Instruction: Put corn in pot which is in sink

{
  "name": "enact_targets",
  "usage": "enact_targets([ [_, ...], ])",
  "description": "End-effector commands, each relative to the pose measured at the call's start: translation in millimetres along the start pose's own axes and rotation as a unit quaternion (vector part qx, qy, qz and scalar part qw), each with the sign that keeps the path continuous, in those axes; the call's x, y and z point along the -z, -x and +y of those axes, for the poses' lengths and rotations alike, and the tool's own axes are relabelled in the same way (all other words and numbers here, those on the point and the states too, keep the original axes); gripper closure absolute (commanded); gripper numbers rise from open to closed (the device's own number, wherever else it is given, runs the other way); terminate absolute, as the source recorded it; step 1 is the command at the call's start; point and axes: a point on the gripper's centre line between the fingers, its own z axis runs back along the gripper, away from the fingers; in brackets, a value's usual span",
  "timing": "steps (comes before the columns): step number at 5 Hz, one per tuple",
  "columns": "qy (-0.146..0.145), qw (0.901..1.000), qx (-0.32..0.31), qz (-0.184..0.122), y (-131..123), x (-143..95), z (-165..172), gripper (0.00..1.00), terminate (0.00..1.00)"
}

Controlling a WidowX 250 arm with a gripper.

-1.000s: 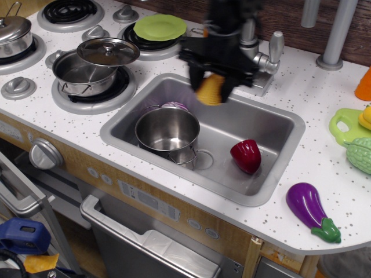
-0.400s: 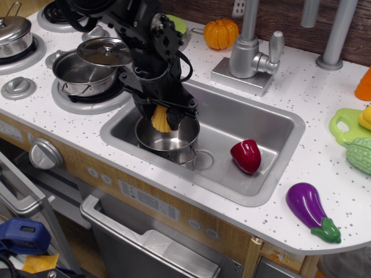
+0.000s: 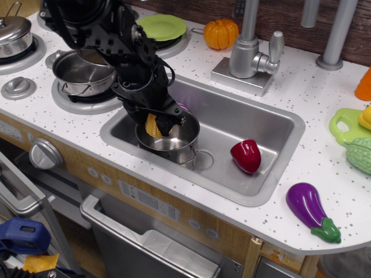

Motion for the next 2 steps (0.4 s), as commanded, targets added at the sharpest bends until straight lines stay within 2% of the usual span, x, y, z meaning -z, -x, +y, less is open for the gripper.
enact_targets([
  [1, -0.004, 0.9998, 0.006, -0.02, -10.7, -4.2, 5.0, 0.0, 0.0],
  [2, -0.004, 0.9998, 0.006, -0.02, -10.7, -4.2, 5.0, 0.0, 1.0],
])
